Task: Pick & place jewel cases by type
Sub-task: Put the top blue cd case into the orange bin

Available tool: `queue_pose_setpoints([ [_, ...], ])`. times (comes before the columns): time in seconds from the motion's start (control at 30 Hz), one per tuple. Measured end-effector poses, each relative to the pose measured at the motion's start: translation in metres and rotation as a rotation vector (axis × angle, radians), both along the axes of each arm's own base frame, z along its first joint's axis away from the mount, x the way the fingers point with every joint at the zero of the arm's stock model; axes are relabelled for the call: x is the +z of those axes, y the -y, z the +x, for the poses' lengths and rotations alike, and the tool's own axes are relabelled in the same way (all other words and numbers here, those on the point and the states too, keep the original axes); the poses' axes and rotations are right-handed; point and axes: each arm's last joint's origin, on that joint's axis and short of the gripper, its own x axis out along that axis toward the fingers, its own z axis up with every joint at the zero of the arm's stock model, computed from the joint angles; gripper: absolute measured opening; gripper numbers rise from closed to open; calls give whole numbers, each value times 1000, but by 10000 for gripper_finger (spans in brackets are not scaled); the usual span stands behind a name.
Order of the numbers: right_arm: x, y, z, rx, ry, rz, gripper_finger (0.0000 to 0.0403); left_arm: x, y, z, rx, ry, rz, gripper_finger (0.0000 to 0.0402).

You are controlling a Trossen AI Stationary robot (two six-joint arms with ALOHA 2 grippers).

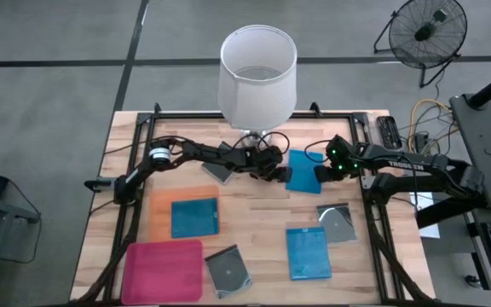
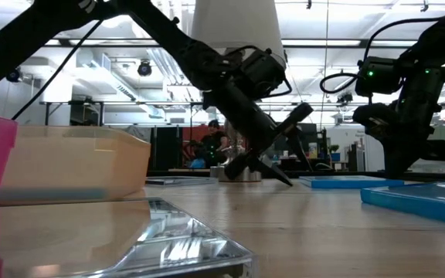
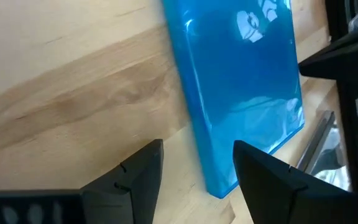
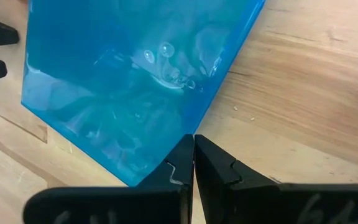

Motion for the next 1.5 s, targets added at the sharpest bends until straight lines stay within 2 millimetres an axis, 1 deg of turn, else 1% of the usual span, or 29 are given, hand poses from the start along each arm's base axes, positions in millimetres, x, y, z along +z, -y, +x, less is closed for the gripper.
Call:
queue_pose_setpoints([
  [0.17,0,0,0,3,3,3,8,-11,1,-4,31,75,-50,181],
  [0.3,0,0,0,9,7,8,8,-16,2,-7,40,100,-63,181],
  [0.77,1,-1,3,51,59,39,8,-18,2,-7,43,107,-62,181],
  [1.07,6,3,10,54,159,24,8,-18,4,-7,35,107,-58,181],
  [1.27,5,2,10,53,156,30,8,-18,4,-7,32,107,-56,181],
  [1.4,11,4,11,67,151,26,8,-18,5,-7,27,106,-55,181],
  [1.5,16,3,9,89,78,19,8,-18,5,-7,26,106,-55,181],
])
